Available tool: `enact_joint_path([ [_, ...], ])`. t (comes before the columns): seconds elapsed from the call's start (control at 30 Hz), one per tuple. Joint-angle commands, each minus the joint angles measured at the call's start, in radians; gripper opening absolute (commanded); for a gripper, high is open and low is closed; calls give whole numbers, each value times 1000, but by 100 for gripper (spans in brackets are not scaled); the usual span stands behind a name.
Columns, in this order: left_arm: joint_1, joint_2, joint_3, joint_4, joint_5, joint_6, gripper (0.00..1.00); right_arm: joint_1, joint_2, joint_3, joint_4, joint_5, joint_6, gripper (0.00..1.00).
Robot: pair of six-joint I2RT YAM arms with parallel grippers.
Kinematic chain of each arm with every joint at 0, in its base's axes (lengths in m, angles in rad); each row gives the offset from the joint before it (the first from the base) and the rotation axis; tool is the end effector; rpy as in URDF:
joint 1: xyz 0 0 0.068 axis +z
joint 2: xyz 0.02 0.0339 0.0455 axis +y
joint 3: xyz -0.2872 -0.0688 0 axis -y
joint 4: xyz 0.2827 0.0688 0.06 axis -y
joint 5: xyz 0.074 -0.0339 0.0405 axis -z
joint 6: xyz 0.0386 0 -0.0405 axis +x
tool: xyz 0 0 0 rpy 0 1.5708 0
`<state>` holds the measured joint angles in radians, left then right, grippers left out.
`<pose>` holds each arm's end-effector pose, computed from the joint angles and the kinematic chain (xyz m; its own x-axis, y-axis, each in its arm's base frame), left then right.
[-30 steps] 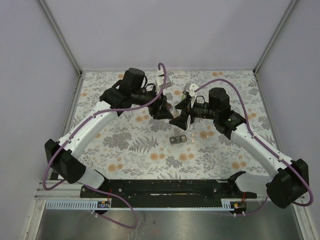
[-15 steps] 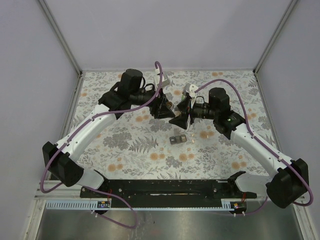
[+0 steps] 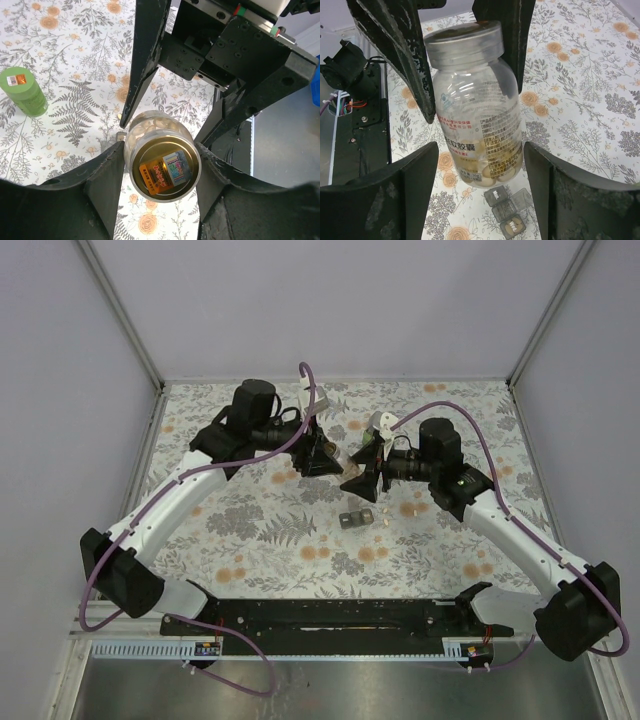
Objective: Sort the pills into containers
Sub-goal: Pick up the pill bottle at the center of the board, then unscrew the lid of the pill bottle.
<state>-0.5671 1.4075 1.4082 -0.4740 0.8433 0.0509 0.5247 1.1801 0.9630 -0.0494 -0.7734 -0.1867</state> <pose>0.2752 -0.2095 0.4116 -0.3373 0.2549 -0.9062 0.9363 0.1911 -0.2947 0.2441 0.1724 0.3500 -0.0492 -0.1819 -0.9821 -0.9676 0.2523 0.0017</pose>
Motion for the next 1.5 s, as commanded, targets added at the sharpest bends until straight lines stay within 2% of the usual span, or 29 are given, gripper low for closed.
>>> enact_joint_path([
  [0.0, 1, -35, -12, 81, 56, -29, 0, 8, -7, 20, 22, -24, 3, 80],
  [0.2, 1, -19, -11, 109, 91, -77, 0, 9, 3, 19, 26, -27, 7, 85],
  [0.4, -1, -8, -12, 123, 102, -95, 0, 6, 4, 23, 25, -38, 3, 79],
  [0.57, -2, -5, -25, 133, 108, -103, 0, 8, 7, 26, 22, -47, 1, 68],
  [0.73, -10, 2, -37, 133, 109, -102, 0, 8, 9, 31, 14, -52, 0, 53],
  [0.83, -14, 7, -40, 129, 111, -95, 1, 9, 7, 34, -3, -53, -11, 41],
  [0.9, -16, 7, -35, 114, 103, -79, 18, 8, 4, 33, -9, -55, -19, 33],
  [1.0, -14, 10, -17, 78, 96, -59, 32, 8, 0, 31, -20, -56, -25, 23],
  [1.07, -16, 10, -8, 63, 85, -26, 49, 9, -4, 29, -18, -61, -25, 17],
  [1.23, -14, 7, 0, 55, 71, -10, 68, 8, -17, 29, -26, -70, -25, 9],
  [1.47, -14, -1, 8, 48, 45, 7, 88, 8, -31, 19, -35, -72, -31, 6],
])
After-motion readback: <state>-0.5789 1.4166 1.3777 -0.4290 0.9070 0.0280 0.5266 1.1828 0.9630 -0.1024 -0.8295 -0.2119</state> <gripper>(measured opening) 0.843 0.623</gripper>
